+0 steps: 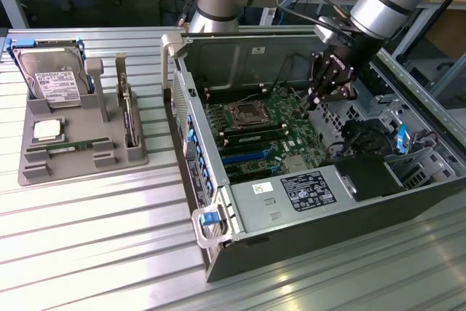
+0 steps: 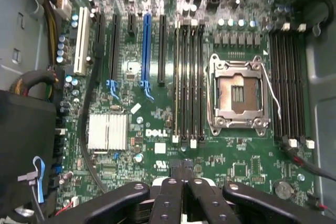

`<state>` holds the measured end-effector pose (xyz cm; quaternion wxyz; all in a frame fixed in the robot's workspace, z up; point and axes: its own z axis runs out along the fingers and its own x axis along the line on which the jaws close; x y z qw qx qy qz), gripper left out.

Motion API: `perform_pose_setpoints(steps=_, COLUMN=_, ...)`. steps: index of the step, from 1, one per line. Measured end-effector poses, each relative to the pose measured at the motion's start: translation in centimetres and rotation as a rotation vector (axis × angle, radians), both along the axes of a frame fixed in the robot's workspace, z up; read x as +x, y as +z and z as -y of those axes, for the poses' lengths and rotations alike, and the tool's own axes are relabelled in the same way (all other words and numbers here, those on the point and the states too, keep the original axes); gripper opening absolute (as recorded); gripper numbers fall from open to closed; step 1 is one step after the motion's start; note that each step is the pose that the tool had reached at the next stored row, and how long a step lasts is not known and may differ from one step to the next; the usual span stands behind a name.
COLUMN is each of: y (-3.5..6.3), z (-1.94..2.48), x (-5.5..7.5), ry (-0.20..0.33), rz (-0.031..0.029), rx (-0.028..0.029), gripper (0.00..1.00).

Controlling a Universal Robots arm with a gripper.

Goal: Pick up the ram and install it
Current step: 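Press down the ram until it locks into place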

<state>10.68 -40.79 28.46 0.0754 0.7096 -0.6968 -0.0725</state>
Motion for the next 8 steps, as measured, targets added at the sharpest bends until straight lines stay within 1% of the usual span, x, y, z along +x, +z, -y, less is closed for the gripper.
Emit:
perform_pose_setpoints(steps=1, y=-0.02, z=0.0, x=0.0, ry=0.0, rz=0.0099, rx=0.0001, gripper=0.1)
perform_pose_setpoints(steps=3, y=-0.05, z=0.01, x=0.0, ry=0.0, rz=0.0268, rx=0.0, gripper=0.1)
perform_pose_setpoints(steps=4, y=-0.05, z=0.0, x=0.01, ry=0.0, rz=0.0279, rx=0.0, gripper=0.1)
perform_pose_setpoints(steps=8, y=-0.05, z=0.0, x=0.0, ry=0.0, rz=0.028, rx=0.0001, gripper=0.1)
